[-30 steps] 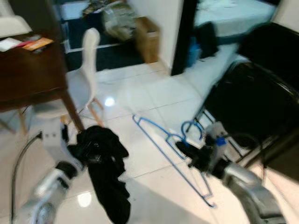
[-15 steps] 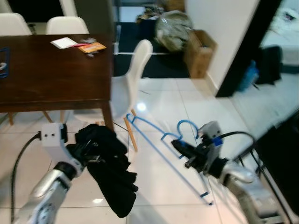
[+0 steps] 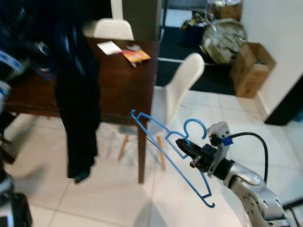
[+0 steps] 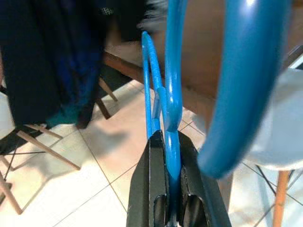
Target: Hang hanger
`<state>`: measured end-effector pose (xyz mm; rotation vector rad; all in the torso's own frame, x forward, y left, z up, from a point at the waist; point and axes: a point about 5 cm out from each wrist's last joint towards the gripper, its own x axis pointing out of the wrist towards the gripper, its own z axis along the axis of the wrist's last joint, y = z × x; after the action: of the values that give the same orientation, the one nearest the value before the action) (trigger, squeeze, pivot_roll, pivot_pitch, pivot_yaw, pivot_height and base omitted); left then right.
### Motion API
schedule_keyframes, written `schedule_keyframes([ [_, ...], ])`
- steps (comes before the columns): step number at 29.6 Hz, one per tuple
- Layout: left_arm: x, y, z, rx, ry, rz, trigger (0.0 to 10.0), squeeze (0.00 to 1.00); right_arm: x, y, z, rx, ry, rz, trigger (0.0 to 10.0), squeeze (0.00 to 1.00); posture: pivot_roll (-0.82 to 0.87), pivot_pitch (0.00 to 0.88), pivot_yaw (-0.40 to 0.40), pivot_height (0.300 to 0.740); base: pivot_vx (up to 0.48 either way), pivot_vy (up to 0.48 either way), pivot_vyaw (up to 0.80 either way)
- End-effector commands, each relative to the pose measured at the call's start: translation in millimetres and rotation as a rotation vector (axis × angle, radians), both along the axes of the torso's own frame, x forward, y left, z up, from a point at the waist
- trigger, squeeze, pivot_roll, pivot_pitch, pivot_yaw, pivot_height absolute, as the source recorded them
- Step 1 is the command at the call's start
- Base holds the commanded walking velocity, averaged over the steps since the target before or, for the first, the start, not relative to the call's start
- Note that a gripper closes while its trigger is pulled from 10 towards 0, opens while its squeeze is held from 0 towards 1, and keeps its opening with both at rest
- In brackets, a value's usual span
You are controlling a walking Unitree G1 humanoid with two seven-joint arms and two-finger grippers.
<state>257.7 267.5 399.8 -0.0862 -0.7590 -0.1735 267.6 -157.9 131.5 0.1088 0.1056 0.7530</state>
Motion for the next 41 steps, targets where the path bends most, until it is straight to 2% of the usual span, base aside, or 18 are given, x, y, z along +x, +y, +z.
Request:
schedule_keyframes([
  [1,0.2,-0.5,7,0.036,-0.007,0.003,10.0,0.00,-1.0,-4.9,1,0.003,-0.001,-0.013,10.0,0.00,0.02,0.067,0.005,0.740,0.480,0.000,0.00],
  [5,-2.1,1.7,15,0.052,-0.028,0.022,10.0,0.00,-1.1,-4.8,1,0.006,0.000,-0.012,10.0,0.00,0.02,0.067,0.005,0.740,0.480,0.000,0.00],
  [9,-2.8,12.4,22,0.046,-0.020,0.070,10.0,0.00,-1.1,-4.5,1,0.010,0.001,-0.011,10.0,0.00,0.02,0.070,0.009,0.740,0.480,0.000,0.00],
  [13,0.3,25.3,18,0.018,0.021,0.118,10.0,0.00,-1.3,-4.6,1,0.015,0.006,-0.014,10.0,0.00,0.02,0.074,0.011,0.740,0.480,0.000,0.00],
  [23,11.1,32.9,9,0.002,0.065,0.157,10.0,0.00,-1.7,-5.2,1,0.012,0.008,-0.021,10.0,0.00,0.01,0.081,0.012,0.740,0.480,0.000,0.00],
  [26,31.5,33.5,-24,-0.091,0.227,0.118,10.0,0.00,-1.7,-5.8,2,0.009,0.008,-0.024,10.0,0.00,0.01,0.086,0.013,0.740,0.127,0.000,0.00],
  [27,31.5,33.5,-24,-0.091,0.227,0.118,10.0,0.00,-1.7,-5.8,2,0.009,0.008,-0.024,10.0,0.00,0.01,0.086,0.013,0.740,0.000,0.000,0.00],
  [29,44.0,14.7,-61,-0.034,0.384,0.046,10.0,0.00,-1.9,-6.1,2,0.007,0.009,-0.026,10.0,0.00,0.01,0.088,0.011,0.740,0.000,0.000,0.00],
  [30,44.0,14.7,-61,-0.034,0.384,0.046,10.0,0.00,-1.9,-6.1,2,0.007,0.009,-0.026,10.0,0.00,0.01,0.088,0.011,0.740,0.000,0.000,0.00],
  [31,49.4,-1.6,-88,0.007,0.481,-0.001,10.0,0.00,-2.2,-6.1,2,0.006,0.009,-0.027,10.0,0.00,0.00,0.093,0.009,0.740,0.000,0.000,0.00],
  [32,51.1,-6.5,-97,0.007,0.514,-0.015,10.0,0.00,-2.2,-6.1,2,0.005,0.009,-0.027,10.0,0.00,0.00,0.093,0.008,0.740,0.000,0.000,0.00],
  [38,58.4,-19.2,-124,-0.015,0.619,-0.043,10.0,0.00,-2.8,-6.7,3,0.002,0.012,-0.028,10.0,0.00,0.00,0.095,0.007,0.740,0.000,0.000,0.00],
  [41,59.5,-20.6,-128,-0.013,0.639,-0.040,10.0,0.00,-2.9,-6.9,3,0.001,0.012,-0.028,10.0,0.00,0.00,0.096,0.008,0.740,0.000,0.000,0.00],
])
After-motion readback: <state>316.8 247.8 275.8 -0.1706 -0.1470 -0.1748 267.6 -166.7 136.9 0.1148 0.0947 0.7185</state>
